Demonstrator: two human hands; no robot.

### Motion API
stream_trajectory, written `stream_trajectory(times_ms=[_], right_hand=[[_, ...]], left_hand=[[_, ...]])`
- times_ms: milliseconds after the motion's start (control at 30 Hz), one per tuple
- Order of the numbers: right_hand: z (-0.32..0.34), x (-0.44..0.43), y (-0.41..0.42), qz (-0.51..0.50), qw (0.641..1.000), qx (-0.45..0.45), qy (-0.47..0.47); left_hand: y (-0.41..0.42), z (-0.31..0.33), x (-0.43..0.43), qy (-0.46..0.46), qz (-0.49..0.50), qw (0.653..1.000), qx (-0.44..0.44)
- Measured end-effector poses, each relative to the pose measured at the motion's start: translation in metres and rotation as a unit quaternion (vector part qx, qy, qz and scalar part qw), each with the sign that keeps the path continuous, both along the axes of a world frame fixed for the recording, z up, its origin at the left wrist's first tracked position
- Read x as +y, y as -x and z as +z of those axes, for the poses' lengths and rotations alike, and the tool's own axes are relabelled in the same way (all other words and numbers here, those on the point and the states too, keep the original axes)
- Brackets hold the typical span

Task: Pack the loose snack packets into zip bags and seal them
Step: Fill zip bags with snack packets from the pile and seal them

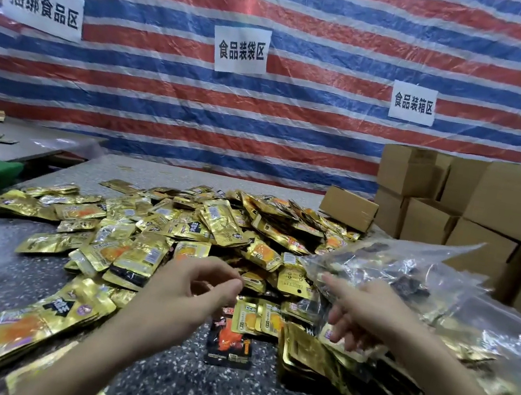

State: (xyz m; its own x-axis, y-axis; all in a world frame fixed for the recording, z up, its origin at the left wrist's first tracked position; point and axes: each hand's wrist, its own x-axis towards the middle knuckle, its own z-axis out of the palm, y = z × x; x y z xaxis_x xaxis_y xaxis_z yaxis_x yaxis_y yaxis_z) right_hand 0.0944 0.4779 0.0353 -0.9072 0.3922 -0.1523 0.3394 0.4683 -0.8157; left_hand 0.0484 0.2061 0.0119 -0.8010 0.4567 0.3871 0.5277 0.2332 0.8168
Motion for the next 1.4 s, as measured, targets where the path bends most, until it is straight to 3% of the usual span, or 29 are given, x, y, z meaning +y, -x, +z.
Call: stream_trajectory(times_ms=[133, 333, 500, 633, 700, 800, 867, 967, 1067, 1200, 1300, 1400], right_hand=[[-0.012, -0.055, 0.011, 0.096, 0.979, 0.176, 0.043], [-0.049, -0.096, 0.03, 0.102, 0.914, 0.379, 0.101], [-0.064, -0.096, 0.027, 0.143, 0.889, 0.422, 0.101], [-0.067, -0.095, 0.023, 0.165, 0.892, 0.418, 0.059], [-0.067, -0.096, 0.023, 0.166, 0.889, 0.422, 0.065], [-0.067, -0.096, 0.022, 0.174, 0.888, 0.42, 0.074], [-0.067, -0.096, 0.021, 0.174, 0.888, 0.419, 0.072], [-0.067, -0.096, 0.02, 0.171, 0.886, 0.425, 0.069], [-0.067, -0.096, 0.019, 0.172, 0.886, 0.424, 0.074], [-0.065, -0.096, 0.017, 0.172, 0.887, 0.422, 0.076], [-0.059, -0.098, 0.013, 0.173, 0.886, 0.417, 0.108], [-0.053, -0.098, 0.009, 0.187, 0.883, 0.392, 0.177]], left_hand=[[-0.009, 0.003, 0.004, -0.058, 0.012, 0.998, 0.021], [-0.014, 0.0, -0.034, -0.077, 0.07, 0.993, 0.061], [-0.015, -0.016, -0.092, -0.032, 0.154, 0.986, 0.058], [-0.001, -0.023, -0.142, 0.108, 0.243, 0.962, 0.059], [0.013, -0.024, -0.167, 0.183, 0.316, 0.929, 0.069], [0.038, -0.026, -0.204, 0.312, 0.461, 0.826, 0.089], [0.052, -0.03, -0.222, 0.417, 0.493, 0.763, 0.029], [0.059, -0.038, -0.235, 0.465, 0.498, 0.73, -0.054], [0.058, -0.043, -0.242, 0.411, 0.533, 0.739, -0.026], [0.052, -0.028, -0.23, 0.269, 0.575, 0.77, 0.068], [0.04, -0.006, -0.198, 0.154, 0.511, 0.827, 0.174], [0.024, 0.014, -0.157, 0.065, 0.398, 0.89, 0.214]])
